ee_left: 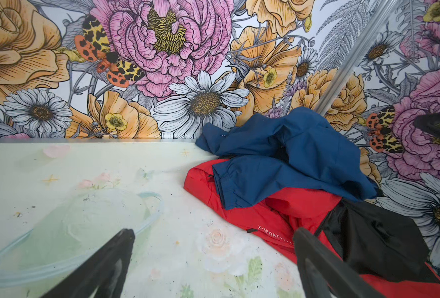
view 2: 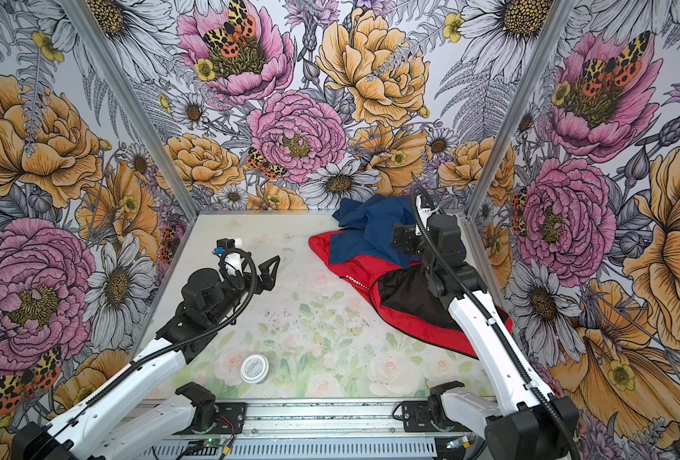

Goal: Pick out a specific cloth from the pile
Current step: 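Reach the right gripper to the blue shirt while the left reaches the red jacket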

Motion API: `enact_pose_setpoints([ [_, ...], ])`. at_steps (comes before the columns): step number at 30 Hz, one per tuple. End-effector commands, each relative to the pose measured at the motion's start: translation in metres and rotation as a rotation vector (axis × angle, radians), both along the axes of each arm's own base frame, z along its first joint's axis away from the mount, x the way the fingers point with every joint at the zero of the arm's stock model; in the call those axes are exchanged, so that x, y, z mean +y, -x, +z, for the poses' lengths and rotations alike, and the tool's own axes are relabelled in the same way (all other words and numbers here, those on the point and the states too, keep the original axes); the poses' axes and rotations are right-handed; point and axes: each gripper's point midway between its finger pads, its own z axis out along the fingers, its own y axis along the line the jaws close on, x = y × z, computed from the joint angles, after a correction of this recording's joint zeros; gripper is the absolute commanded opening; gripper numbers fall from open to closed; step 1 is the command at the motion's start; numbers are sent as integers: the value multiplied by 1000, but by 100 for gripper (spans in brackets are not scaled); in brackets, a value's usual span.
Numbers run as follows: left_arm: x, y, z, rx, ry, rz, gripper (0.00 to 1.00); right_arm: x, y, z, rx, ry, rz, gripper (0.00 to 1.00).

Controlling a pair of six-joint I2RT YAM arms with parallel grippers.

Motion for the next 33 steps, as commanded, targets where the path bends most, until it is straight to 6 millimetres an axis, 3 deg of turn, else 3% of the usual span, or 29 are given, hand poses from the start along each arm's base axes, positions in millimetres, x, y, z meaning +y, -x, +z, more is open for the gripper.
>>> enact_pose_setpoints([
  [1,-9,3,7,2,20,-41,98,6,-11,-18,110,33,7,97],
  [11,-20,6,8,12,38,-76,98,30,-60,-79,328,64,48,100],
  [18,-28,8,8,16,38,-96,98,40,-83,-128,450,73,61,99],
  [20,-30,7,8,20,38,-99,97,44,-88,-139,474,66,73,94],
  [27,-42,6,7,40,41,-130,96,50,-97,-160,516,54,87,51],
  [33,-63,4,1,58,8,-165,96,52,-99,-147,488,33,85,10],
])
